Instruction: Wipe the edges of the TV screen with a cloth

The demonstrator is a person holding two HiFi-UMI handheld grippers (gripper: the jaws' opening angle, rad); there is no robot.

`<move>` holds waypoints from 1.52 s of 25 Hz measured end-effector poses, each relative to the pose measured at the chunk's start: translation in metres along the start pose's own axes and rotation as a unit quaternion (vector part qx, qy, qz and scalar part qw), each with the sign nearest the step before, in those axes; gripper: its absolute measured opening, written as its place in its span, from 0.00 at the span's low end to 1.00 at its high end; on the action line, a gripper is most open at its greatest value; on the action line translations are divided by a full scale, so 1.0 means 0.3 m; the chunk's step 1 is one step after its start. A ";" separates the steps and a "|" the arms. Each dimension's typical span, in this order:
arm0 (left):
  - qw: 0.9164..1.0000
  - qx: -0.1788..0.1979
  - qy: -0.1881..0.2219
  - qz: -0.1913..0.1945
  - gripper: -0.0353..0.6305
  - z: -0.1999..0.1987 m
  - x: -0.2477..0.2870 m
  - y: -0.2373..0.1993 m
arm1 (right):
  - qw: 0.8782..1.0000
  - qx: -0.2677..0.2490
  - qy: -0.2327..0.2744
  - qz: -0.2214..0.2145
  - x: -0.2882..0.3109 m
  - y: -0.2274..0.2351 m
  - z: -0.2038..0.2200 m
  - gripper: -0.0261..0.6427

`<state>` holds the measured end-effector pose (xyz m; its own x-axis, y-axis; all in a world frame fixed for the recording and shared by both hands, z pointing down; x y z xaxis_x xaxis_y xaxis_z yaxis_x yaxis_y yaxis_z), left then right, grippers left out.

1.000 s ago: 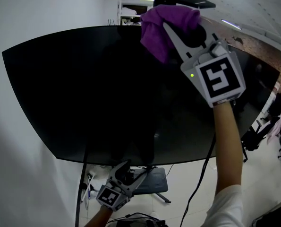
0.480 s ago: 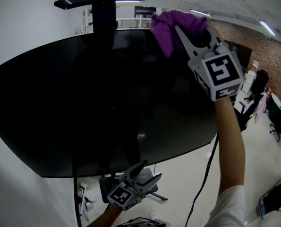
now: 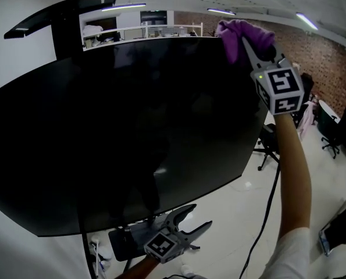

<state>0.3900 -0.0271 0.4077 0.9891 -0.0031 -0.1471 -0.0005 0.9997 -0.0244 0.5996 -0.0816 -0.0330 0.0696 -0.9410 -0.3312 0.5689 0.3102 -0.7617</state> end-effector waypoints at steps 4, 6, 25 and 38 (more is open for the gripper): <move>1.000 -0.011 -0.002 0.009 0.48 0.039 0.109 0.027 | 0.997 -0.016 -0.057 0.053 -0.060 0.157 0.168 0.16; 1.000 -0.018 0.000 0.010 0.48 0.056 0.162 0.035 | 0.991 -0.048 -0.101 0.078 -0.080 0.235 0.255 0.16; 0.993 -0.065 -0.046 0.083 0.48 0.245 0.382 0.207 | 0.968 0.200 -0.139 0.060 -0.428 -0.064 0.882 0.15; 0.998 -0.041 -0.026 0.028 0.48 0.365 0.322 0.125 | 0.891 0.357 -0.280 0.008 -0.777 -0.932 1.572 0.15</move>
<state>0.5016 0.0127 0.5008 0.9936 0.0553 -0.0990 -0.0651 0.9930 -0.0983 0.8107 -0.0128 0.5198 0.3672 -0.9190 0.1436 0.9264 0.3475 -0.1449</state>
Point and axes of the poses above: the fingertips, and each gripper's own axes: x forward along the fingers, y to its right, z out of its underside, the point moved 3 cm from there along -x, backward along the fingers, and after that the axes turned 14 degrees about -z, right-handed, at the moved point
